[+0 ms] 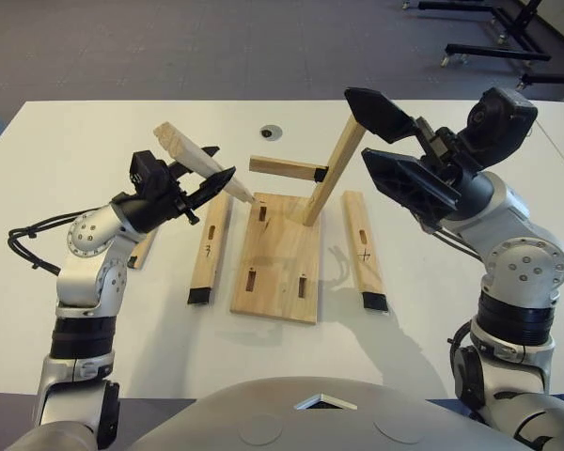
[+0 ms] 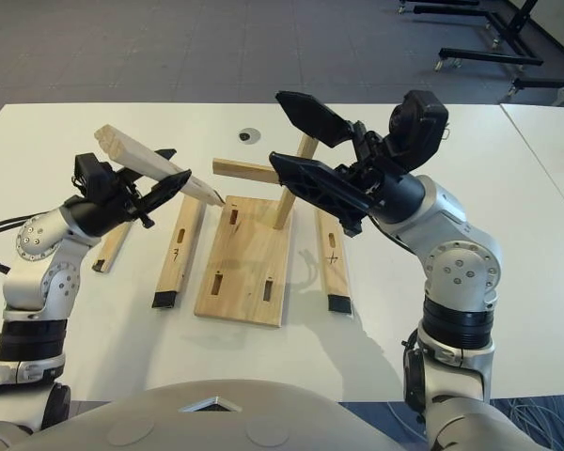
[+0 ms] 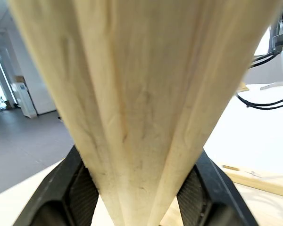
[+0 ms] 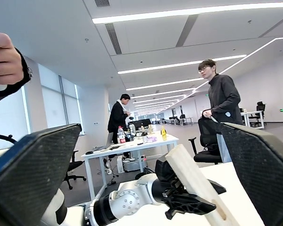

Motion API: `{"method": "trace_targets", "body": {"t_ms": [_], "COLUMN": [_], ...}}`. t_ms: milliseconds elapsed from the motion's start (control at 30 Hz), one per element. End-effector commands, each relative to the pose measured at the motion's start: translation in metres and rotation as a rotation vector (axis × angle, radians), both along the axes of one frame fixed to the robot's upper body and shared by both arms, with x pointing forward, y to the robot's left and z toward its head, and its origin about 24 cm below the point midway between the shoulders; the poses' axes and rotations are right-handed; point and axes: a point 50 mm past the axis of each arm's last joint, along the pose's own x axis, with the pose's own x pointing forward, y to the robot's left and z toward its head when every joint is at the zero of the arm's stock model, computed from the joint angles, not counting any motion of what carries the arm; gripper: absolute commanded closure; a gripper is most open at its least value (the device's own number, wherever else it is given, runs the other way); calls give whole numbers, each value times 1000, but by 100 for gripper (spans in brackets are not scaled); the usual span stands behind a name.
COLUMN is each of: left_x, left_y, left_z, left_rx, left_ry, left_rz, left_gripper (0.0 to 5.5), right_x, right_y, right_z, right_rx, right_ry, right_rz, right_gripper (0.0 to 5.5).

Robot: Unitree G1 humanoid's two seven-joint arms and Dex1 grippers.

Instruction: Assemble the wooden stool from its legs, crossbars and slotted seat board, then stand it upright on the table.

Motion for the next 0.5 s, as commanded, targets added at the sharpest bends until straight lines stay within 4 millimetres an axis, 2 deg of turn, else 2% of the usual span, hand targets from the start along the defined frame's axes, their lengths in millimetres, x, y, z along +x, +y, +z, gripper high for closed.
{"method": "trace_targets", "body": {"t_ms": [33, 233, 500], "left_x": [10, 8, 6], "left_y": [-1, -1, -11], "left_z": [-2, -16, -22], "left_rx": [26, 51, 89], "left_ry": [-71, -75, -37], "left_rz": [-33, -156, -314], "left_gripper": [347, 347, 347], "right_x": [4, 3, 2], "right_y": [6, 8, 12], "right_z": [5, 5, 2], "right_rx": [-1, -11, -28], "right_ry": [-24, -29, -27], "right_rz": [8, 12, 21], "right_gripper": [10, 10, 10]}}
